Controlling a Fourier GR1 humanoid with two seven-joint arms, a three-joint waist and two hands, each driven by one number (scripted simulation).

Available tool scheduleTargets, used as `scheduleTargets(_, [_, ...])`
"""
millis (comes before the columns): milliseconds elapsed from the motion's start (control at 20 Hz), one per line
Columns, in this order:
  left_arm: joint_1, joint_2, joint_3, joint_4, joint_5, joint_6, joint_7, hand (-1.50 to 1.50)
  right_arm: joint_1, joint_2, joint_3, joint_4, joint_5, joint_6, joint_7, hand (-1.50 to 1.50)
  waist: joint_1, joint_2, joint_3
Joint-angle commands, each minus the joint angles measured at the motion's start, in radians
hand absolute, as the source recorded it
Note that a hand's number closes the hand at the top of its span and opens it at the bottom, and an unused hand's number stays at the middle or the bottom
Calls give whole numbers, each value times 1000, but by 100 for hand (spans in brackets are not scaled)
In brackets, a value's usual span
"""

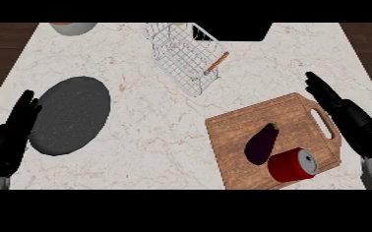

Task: Pick the eggplant from the cutting board and place it in the tiered basket

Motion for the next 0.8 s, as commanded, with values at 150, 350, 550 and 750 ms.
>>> scheduleTargets(150, [50,-67,-46,24,-35,57,11,0,10,4,-193,-39,210,-440,135,150,-70,-37,11])
scheduleTargets(350, [86,-106,-50,47,-17,79,26,0,112,-39,-398,91,315,-686,249,-150,-214,-36,-1])
scheduleTargets(550, [109,-144,-82,49,-34,101,22,0,135,123,-492,1,379,-996,237,-150,-178,-45,10])
scheduleTargets(750, [86,-174,-124,19,-73,133,20,0,219,287,-391,-156,526,-1163,268,-150,-104,-35,9])
